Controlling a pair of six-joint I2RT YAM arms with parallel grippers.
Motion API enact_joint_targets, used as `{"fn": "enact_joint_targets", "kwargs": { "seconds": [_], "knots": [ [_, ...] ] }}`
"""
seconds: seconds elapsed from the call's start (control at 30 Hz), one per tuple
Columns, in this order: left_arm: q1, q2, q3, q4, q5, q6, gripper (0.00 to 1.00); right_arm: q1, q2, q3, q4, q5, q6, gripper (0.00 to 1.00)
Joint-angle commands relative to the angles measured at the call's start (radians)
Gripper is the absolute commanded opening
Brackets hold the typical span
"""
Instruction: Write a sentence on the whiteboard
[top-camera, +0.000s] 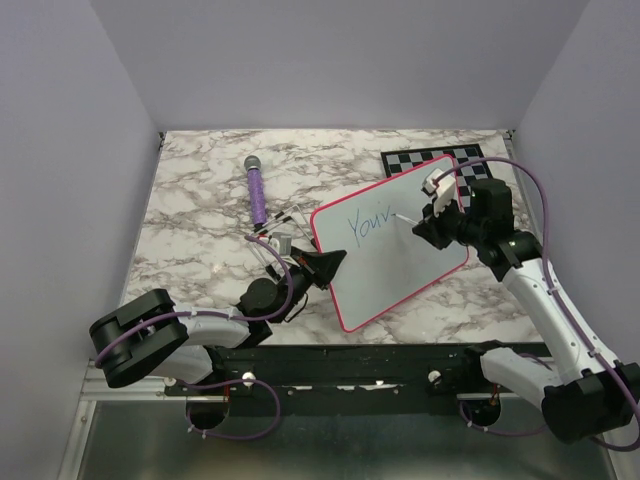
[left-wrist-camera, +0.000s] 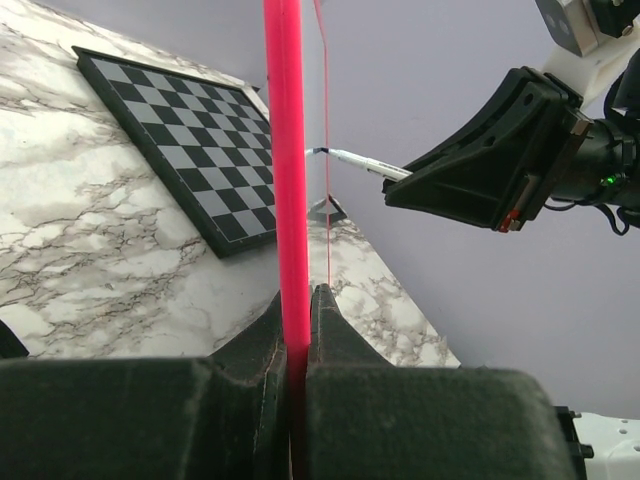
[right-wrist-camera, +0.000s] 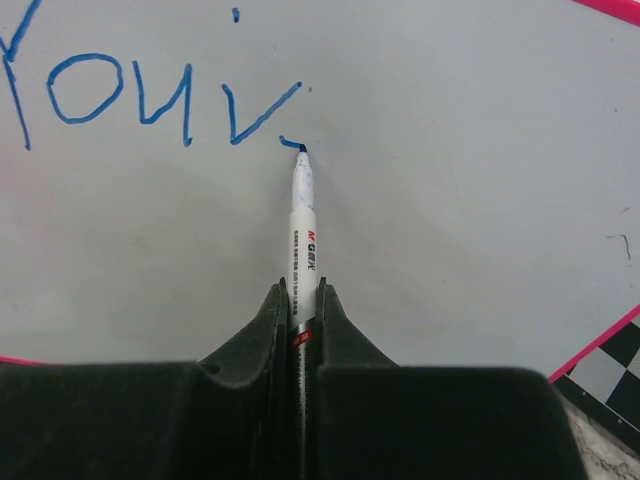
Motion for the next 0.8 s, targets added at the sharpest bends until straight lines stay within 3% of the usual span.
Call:
{"fn": "enact_joint_targets", "kwargs": {
  "seconds": [0.0,0.43,0.77],
  "knots": [
    [-0.004,0.003,-0.013,-0.008,0.024,0.108,0.00,-0.017,0.015,-0.001,0.018,0.058,0.004,0.01],
    [-0.004,0.020,-0.005,0.000,0.036,0.103,0.00,-0.018,0.076,0.074,0.041,0.006,0.016,0.01],
    [-0.004,0.043,0.001,0.014,0.039,0.099,0.00,-0.018,0.065,0.040,0.052,-0.106,-0.002,0.01]
  ]
}}
